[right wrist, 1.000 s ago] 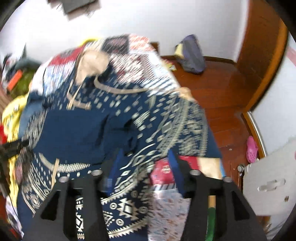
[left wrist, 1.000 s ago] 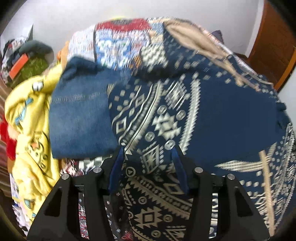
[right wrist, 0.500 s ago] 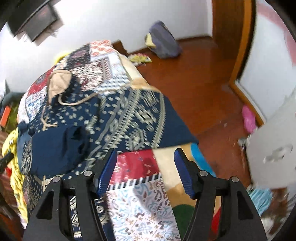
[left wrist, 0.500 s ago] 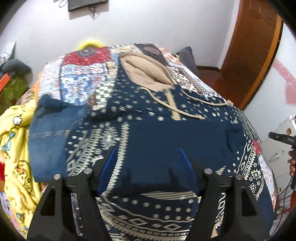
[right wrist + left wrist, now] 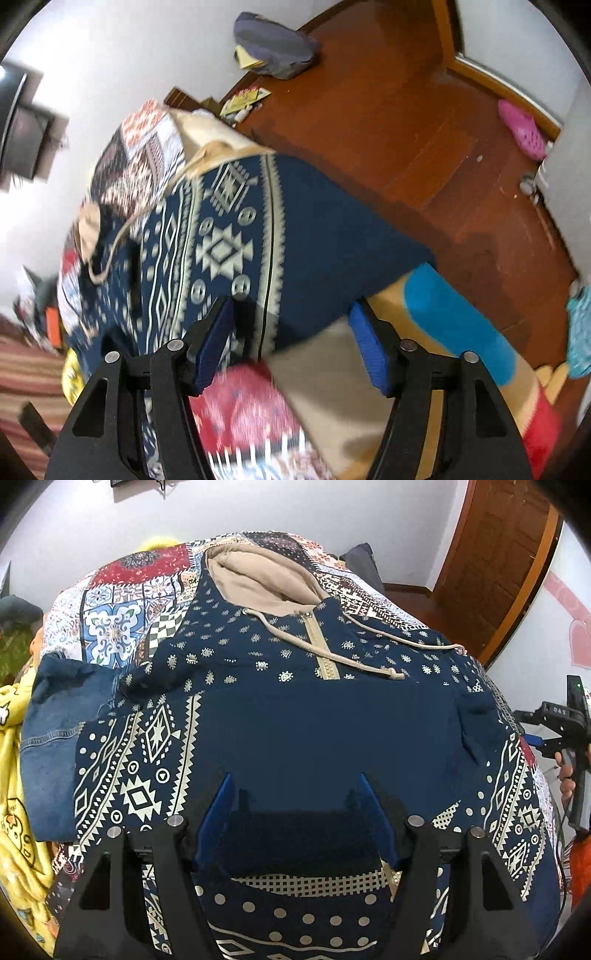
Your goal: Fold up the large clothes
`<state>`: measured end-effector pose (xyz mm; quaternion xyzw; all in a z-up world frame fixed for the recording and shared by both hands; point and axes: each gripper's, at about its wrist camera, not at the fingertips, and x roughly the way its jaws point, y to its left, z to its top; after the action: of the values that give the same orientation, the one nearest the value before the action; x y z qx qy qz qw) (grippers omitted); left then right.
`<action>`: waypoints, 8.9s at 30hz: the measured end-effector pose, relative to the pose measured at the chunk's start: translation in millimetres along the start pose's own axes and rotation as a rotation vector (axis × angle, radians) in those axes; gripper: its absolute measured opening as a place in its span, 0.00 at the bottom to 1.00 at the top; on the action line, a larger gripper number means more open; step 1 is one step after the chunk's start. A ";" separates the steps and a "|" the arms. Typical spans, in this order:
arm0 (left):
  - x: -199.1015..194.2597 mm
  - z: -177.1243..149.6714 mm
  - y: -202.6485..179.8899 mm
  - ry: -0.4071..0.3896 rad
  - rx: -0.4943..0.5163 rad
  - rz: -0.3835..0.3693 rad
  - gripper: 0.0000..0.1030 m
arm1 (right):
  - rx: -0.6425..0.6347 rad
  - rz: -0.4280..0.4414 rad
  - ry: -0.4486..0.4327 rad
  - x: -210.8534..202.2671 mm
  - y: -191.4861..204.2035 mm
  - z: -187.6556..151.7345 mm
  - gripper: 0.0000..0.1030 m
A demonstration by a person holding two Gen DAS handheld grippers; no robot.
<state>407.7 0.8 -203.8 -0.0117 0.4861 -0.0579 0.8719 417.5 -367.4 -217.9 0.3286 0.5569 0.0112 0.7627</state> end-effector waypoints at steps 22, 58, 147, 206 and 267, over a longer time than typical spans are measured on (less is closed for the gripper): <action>-37.8 -10.8 18.0 -0.052 -0.036 0.012 0.66 | -0.266 -0.044 -0.333 -83.6 92.7 -3.2 0.07; -61.4 -40.2 28.7 -0.050 -0.039 -0.012 0.66 | -0.631 -0.024 0.101 -29.2 176.1 -132.1 0.35; -96.0 -63.0 81.1 -0.099 -0.015 0.116 0.66 | -1.057 -0.054 0.067 -31.9 284.7 -195.5 0.47; -122.9 7.6 99.2 -0.174 0.023 0.166 0.70 | -0.747 -0.134 -0.116 -43.5 241.0 -71.9 0.56; -13.9 41.4 53.4 0.032 0.085 0.019 0.14 | -0.895 0.012 -0.099 -0.9 274.2 -118.8 0.05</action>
<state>440.4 53.9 -174.4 0.0309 0.4973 -0.0701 0.8642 411.1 -94.8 -95.7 -0.0300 0.4582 0.2396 0.8554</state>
